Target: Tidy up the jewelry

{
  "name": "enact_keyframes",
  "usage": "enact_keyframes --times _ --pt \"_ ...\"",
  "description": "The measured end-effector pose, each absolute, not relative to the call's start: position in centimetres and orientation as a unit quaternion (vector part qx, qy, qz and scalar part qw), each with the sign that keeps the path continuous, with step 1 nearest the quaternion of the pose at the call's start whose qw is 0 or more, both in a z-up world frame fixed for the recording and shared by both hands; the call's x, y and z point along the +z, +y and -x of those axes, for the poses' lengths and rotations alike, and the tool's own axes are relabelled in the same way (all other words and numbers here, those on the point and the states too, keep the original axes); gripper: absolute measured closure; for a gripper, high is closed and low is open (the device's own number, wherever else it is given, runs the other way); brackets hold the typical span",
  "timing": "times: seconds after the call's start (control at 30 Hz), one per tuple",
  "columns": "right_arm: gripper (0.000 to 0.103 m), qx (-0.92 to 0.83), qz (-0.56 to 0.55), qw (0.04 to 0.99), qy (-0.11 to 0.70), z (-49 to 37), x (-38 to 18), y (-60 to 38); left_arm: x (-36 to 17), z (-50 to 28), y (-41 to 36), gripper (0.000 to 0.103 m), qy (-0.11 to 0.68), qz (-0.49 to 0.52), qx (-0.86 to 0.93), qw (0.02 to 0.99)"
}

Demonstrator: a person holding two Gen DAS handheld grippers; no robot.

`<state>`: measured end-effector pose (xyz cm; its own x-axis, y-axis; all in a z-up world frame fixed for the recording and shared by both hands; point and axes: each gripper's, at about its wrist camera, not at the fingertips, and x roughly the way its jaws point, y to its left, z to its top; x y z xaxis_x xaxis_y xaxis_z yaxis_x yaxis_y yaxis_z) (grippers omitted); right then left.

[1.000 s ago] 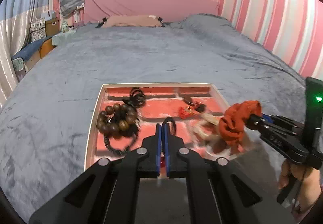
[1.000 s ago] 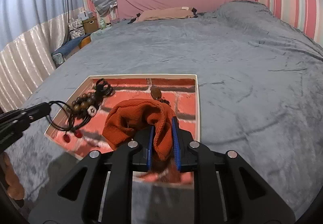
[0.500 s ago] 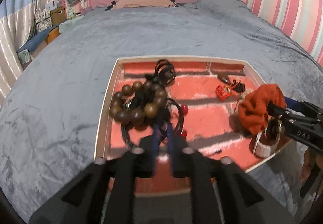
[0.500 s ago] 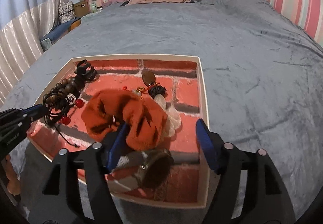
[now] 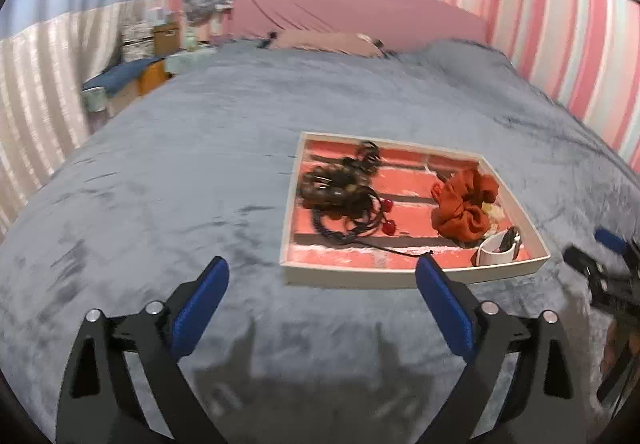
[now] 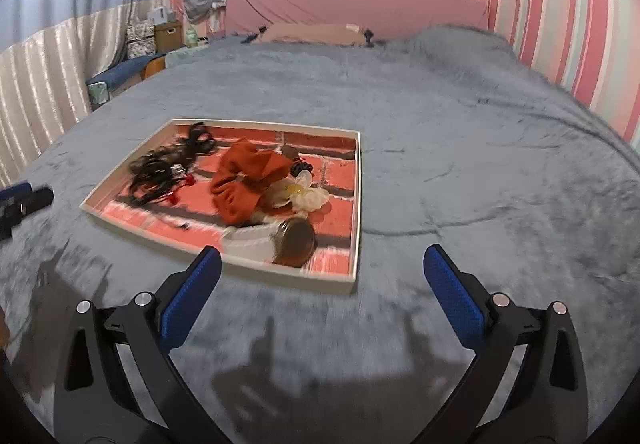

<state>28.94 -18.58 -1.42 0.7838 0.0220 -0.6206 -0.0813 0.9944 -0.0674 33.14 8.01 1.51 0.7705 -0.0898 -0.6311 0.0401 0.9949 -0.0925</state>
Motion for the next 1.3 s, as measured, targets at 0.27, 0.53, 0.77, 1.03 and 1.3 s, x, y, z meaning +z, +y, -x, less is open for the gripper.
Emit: enact_keyframes --times 0.27,0.53,0.77,1.03,1.3 --pt "0.004 0.019 0.020 0.954 0.299 -19.1 1.5 -17.9 5.0 -24.0 9.6 0.007 0.300 0.037 -0.007 0.953" --pt "0.004 0.000 -0.008 0.959 0.282 -10.8 3.5 -17.1 6.4 -14.4 8.6 0.005 0.275 0.025 -0.015 0.961" --pt "0.004 -0.022 -0.002 0.963 0.269 -6.3 4.4 -16.2 6.5 -9.8 6.9 0.005 0.264 0.003 -0.018 0.964" --pt "0.004 -0.034 0.001 0.966 0.257 -3.5 5.0 -15.7 7.5 -8.2 5.9 0.005 0.246 -0.018 -0.015 0.969" --pt "0.004 -0.042 0.008 0.968 0.249 -2.4 5.3 -15.4 7.1 -7.8 5.6 0.005 0.248 -0.021 -0.011 0.969"
